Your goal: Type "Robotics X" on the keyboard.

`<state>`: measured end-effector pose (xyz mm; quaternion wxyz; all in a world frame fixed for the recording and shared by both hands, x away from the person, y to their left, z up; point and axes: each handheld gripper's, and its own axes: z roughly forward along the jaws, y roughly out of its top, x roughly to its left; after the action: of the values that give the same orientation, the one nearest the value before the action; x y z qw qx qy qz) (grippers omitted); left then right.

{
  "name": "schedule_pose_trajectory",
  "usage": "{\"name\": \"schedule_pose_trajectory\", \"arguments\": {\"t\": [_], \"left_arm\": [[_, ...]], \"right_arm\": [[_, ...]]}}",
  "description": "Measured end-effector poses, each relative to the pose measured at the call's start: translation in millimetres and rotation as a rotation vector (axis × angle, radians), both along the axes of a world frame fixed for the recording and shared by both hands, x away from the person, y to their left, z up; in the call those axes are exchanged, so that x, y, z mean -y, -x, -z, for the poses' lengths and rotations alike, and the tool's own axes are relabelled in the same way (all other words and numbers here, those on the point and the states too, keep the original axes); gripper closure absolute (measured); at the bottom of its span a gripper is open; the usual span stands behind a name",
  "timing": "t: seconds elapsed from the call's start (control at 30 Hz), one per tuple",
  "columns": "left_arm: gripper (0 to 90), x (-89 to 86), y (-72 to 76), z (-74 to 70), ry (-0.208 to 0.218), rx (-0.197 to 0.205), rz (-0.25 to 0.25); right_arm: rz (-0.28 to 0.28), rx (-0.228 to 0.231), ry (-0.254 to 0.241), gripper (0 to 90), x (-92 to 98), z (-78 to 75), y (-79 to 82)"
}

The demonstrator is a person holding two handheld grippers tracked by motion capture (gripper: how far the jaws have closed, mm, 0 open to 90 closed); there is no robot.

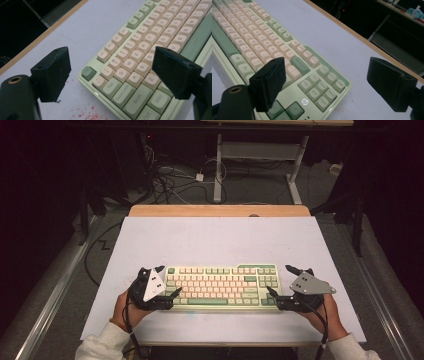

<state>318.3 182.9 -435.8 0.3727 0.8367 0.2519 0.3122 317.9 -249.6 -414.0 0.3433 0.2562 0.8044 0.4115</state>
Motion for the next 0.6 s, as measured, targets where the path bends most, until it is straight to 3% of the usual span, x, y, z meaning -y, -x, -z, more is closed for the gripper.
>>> {"name": "schedule_pose_trajectory", "arguments": {"t": [0.6], "left_arm": [[14.7,-10.9,10.6,4.8,0.002,0.016,-0.010]], "right_arm": [[0.016,0.022,-0.013,15.7,13.4,1.9,8.7]]}}
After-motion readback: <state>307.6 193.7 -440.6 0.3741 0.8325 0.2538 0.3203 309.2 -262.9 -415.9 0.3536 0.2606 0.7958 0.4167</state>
